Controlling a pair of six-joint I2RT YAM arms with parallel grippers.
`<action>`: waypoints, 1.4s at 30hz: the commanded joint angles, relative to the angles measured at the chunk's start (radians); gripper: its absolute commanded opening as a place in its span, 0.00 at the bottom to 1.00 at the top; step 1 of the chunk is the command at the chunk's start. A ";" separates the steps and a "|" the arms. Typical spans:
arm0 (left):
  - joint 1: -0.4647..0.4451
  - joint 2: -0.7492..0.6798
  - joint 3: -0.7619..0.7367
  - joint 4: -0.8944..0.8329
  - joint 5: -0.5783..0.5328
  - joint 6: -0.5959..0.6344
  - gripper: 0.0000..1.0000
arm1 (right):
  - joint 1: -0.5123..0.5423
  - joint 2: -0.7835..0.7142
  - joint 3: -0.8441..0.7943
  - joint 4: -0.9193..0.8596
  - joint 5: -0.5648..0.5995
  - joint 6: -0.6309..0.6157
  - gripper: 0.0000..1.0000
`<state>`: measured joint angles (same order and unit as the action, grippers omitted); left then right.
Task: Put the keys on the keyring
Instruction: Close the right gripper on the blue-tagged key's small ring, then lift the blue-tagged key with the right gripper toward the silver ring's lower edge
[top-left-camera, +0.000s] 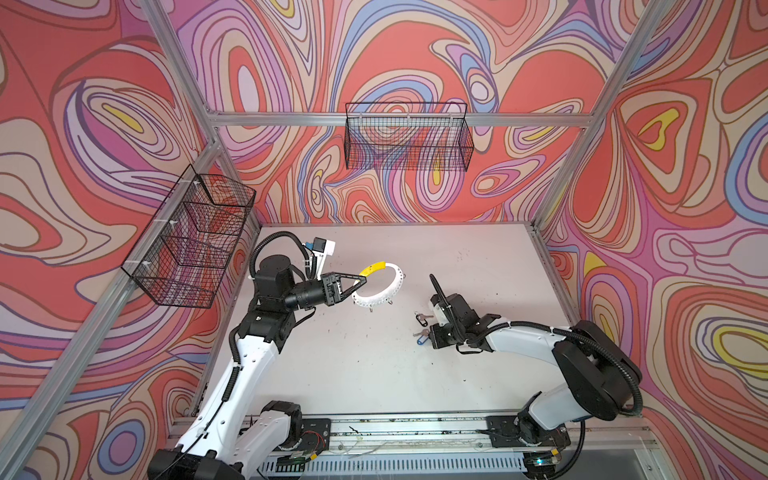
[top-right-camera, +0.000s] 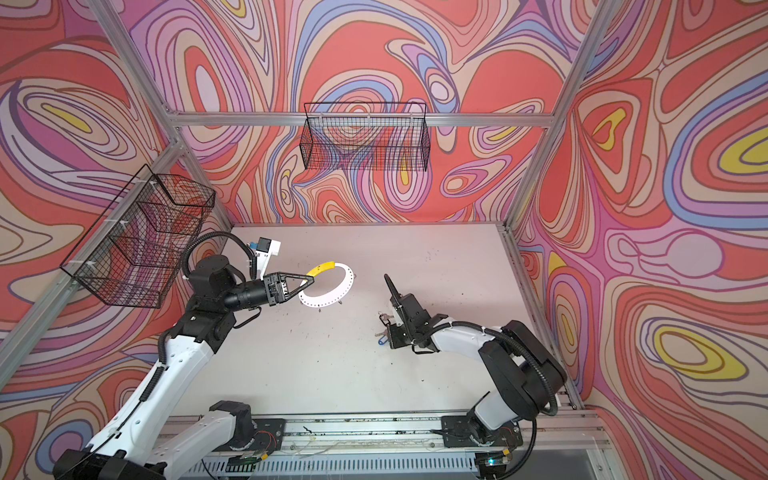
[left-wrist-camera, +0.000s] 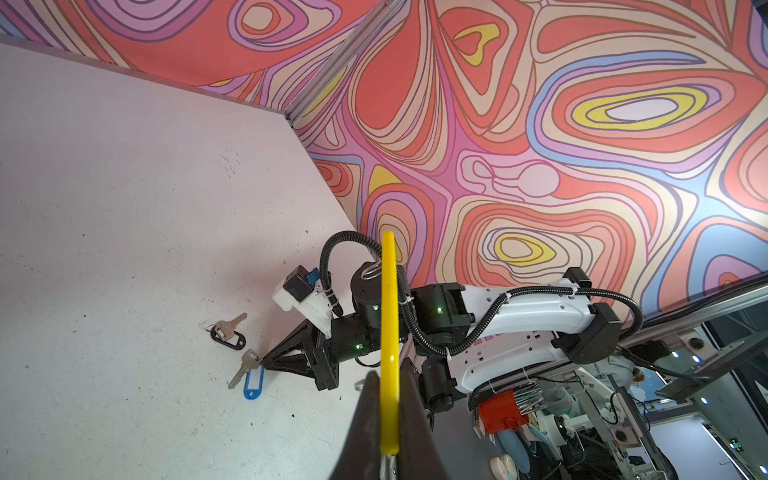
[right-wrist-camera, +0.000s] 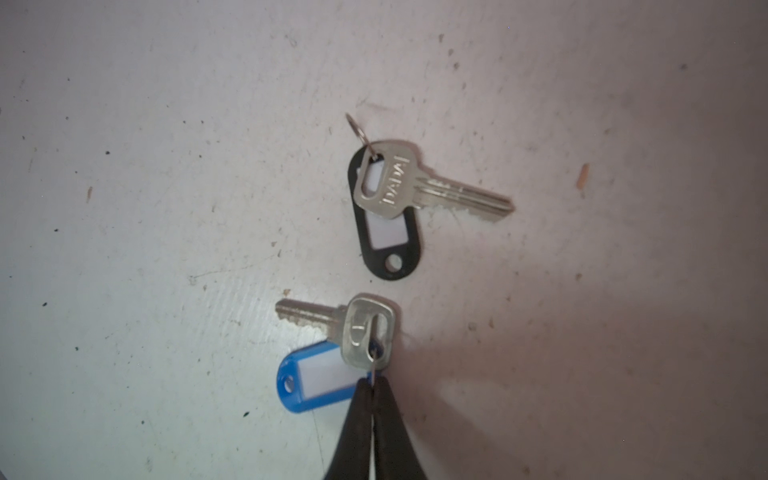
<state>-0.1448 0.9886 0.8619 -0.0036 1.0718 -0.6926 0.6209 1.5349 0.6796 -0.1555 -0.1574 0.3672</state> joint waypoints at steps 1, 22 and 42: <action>-0.002 -0.018 -0.005 0.015 -0.008 -0.002 0.00 | -0.003 -0.010 -0.015 0.027 0.003 0.003 0.00; -0.227 0.012 0.121 0.007 -0.631 -0.062 0.00 | 0.270 -0.329 0.482 -0.282 -0.061 -0.162 0.00; -0.321 -0.017 0.160 0.006 -0.754 -0.016 0.00 | 0.304 -0.260 0.540 -0.200 -0.030 -0.152 0.00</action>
<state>-0.4595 0.9958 0.9989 -0.0280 0.3309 -0.7246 0.9207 1.2682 1.2053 -0.3809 -0.1986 0.2256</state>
